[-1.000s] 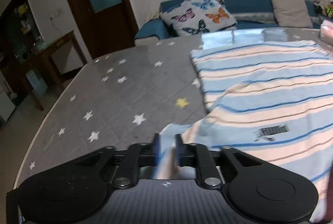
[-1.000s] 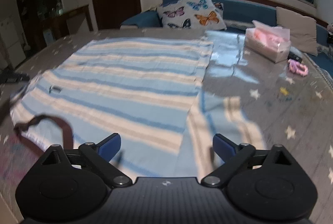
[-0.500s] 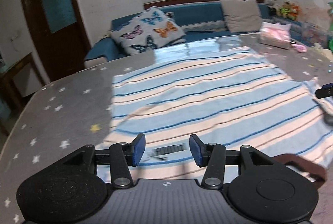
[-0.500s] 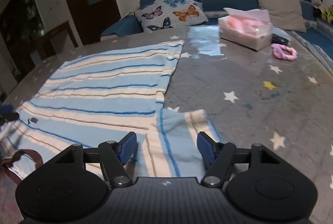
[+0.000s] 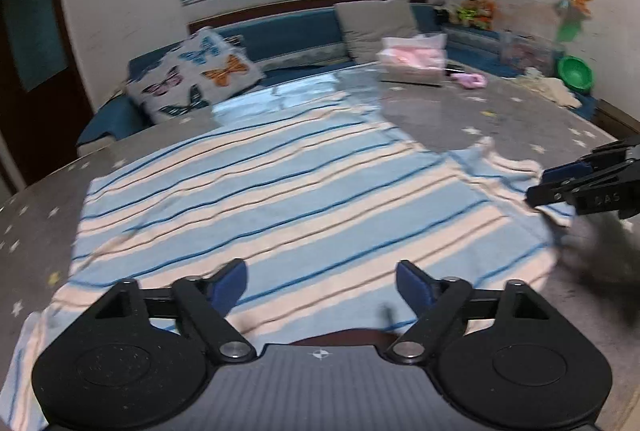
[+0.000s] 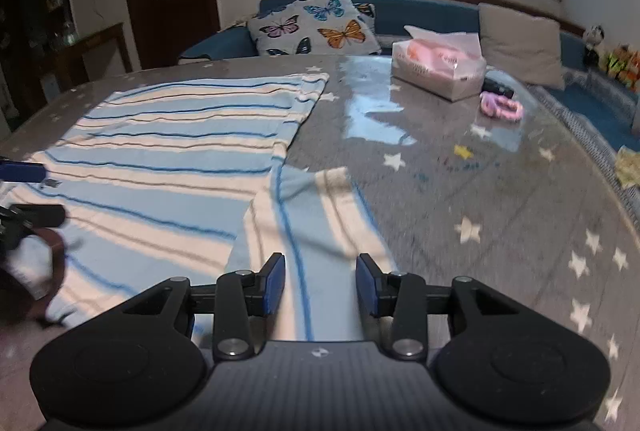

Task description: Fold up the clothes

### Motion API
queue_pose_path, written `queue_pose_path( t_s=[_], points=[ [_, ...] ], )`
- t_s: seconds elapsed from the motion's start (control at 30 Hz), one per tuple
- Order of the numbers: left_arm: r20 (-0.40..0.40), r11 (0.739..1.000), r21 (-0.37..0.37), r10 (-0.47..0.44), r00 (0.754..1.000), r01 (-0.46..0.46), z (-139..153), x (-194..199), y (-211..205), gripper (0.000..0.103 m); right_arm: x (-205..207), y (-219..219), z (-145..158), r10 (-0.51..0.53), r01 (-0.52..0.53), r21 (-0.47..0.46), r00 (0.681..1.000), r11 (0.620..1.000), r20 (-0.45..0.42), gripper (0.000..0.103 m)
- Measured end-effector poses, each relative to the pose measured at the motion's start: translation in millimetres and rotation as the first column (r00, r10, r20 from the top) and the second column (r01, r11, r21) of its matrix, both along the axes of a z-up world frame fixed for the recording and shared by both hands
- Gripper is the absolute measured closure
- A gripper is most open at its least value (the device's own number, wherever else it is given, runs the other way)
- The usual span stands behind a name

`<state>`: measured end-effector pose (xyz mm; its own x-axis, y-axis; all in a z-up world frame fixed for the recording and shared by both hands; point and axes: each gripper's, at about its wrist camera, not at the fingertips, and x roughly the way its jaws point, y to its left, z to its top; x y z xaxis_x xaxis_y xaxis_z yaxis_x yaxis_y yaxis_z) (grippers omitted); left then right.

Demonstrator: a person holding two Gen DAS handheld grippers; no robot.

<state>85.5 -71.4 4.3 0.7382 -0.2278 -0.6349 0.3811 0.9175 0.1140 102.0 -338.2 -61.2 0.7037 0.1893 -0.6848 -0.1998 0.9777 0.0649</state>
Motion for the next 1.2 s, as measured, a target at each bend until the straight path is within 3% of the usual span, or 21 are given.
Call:
queue_pose_path(
  t_s=[0.17,0.3,0.5,0.57,0.7,0.77,0.9,1.0,1.07,1.13,1.2],
  points=[
    [-0.008,0.998,0.027,-0.047,0.999,0.048,-9,-2,-34,0.015,-13,-8,-4,-0.029,0.03,-0.013,0.999,0.999,0.013,0.062],
    [-0.013,0.997,0.039,-0.071,0.997,0.071,-16,-4,-56,0.012,-14,-19,-3,-0.086,0.085,0.016,0.996,0.996,0.025,0.054],
    [-0.024,0.995,0.058,-0.086,0.996,0.087,-24,-2,-75,0.007,-18,-24,-8,-0.105,0.104,0.03,0.994,0.994,0.025,0.053],
    [-0.024,0.994,0.067,-0.089,0.996,0.091,-26,-1,-79,0.005,-19,-25,-8,-0.107,0.106,0.031,0.994,0.994,0.027,0.057],
    [-0.036,0.993,0.071,-0.089,0.995,0.092,-31,0,-85,0.004,-22,-31,-8,-0.126,0.124,0.05,0.992,0.991,0.021,0.076],
    [-0.038,0.993,0.073,-0.09,0.995,0.093,-33,0,-87,0.004,-21,-34,-7,-0.133,0.132,0.056,0.991,0.99,0.016,0.077],
    [-0.033,0.993,0.068,-0.093,0.995,0.096,-32,0,-89,0.002,-26,-40,-5,-0.161,0.16,0.067,0.987,0.985,0.021,0.059],
    [-0.03,0.993,0.068,-0.092,0.995,0.094,-32,2,-91,0.002,-27,-39,-8,-0.16,0.158,0.055,0.987,0.986,0.021,0.059],
    [-0.03,0.994,0.064,-0.091,0.995,0.092,-32,3,-93,0.002,-28,-36,-9,-0.155,0.153,0.053,0.988,0.987,0.024,0.065],
    [-0.026,0.993,0.064,-0.097,0.995,0.099,-31,3,-95,0.002,-28,-34,-8,-0.152,0.15,0.05,0.988,0.987,0.024,0.087],
    [-0.024,0.992,0.065,-0.107,0.994,0.109,-31,2,-98,0.002,-28,-36,-8,-0.151,0.15,0.061,0.988,0.987,0.019,0.091]
  ],
)
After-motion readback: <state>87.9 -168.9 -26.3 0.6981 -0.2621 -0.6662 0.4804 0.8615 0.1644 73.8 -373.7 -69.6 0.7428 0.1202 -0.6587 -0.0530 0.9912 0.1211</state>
